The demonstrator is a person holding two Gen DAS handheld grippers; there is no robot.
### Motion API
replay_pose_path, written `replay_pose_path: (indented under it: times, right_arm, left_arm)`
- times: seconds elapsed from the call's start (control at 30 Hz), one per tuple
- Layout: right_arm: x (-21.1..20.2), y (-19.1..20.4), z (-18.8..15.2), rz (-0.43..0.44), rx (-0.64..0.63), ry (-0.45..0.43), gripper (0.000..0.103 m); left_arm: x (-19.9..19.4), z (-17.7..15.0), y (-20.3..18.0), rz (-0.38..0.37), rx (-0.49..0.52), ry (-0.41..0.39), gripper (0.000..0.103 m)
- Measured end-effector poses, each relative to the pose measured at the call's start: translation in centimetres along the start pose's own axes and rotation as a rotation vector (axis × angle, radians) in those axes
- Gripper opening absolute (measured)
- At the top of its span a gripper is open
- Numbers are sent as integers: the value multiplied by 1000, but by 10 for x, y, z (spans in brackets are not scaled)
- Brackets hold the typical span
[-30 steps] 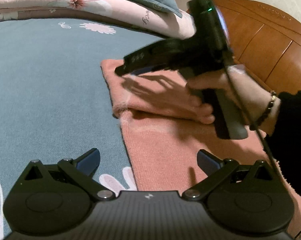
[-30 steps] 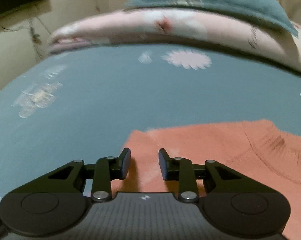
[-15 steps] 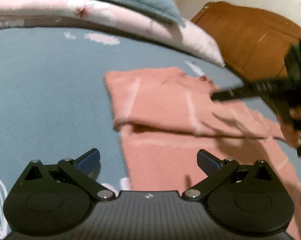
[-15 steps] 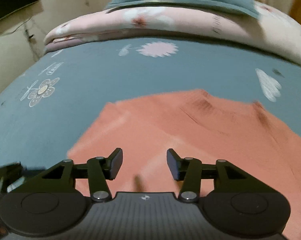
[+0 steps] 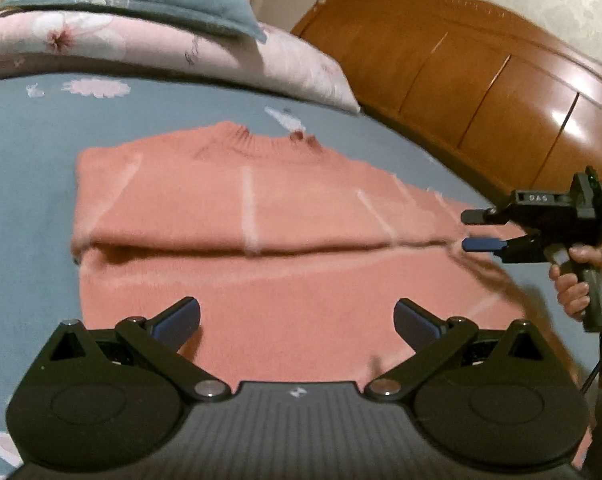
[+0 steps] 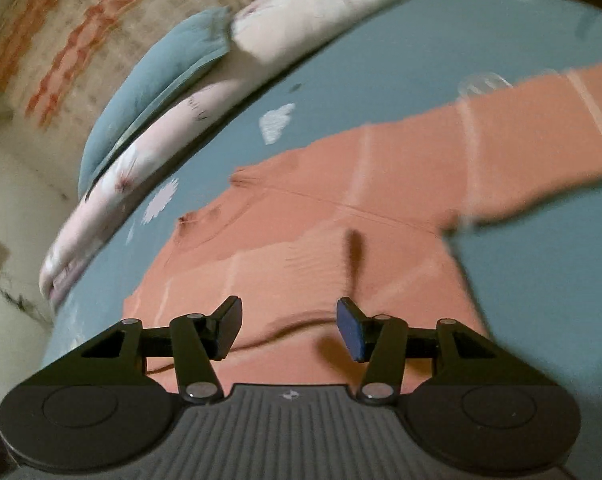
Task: Fold clothes
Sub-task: 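Grasp the ribbed sweater sleeve cuff with the right gripper and lift it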
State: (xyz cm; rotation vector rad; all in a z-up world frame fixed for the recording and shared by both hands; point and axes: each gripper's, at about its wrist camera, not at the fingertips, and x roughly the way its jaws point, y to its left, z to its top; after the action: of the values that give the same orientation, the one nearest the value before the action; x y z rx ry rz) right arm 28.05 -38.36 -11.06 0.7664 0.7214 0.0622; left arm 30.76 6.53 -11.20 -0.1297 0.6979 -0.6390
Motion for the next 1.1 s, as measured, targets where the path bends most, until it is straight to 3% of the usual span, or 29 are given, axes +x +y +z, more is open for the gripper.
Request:
replay_pose_path:
  times: [0.17, 0.37, 0.43, 0.47, 0.5, 0.63, 1.0, 1.1]
  right_arm:
    - [22, -20, 6, 38, 68, -4, 57]
    - [46, -17, 17, 70, 56, -28, 56]
    - [51, -14, 19, 73, 18, -28, 56]
    - [54, -10, 21, 61, -16, -27, 50]
    - [55, -6, 21, 34, -52, -27, 37]
    - [55, 6, 23, -31, -148, -42, 20]
    - [31, 81, 56, -34, -456, -224, 15]
    - [34, 83, 60, -39, -488, -248, 15]
  left_arm:
    - [7, -4, 11, 4, -55, 13, 102]
    - [8, -6, 11, 7, -41, 14, 102]
    - [9, -6, 10, 11, -34, 15, 102]
    - [9, -6, 11, 9, -36, 14, 102]
    - [9, -6, 11, 8, -38, 14, 102]
    - [9, -6, 12, 3, -44, 12, 102]
    - [9, -5, 12, 5, -42, 12, 102]
    - [9, -5, 12, 3, -44, 11, 102]
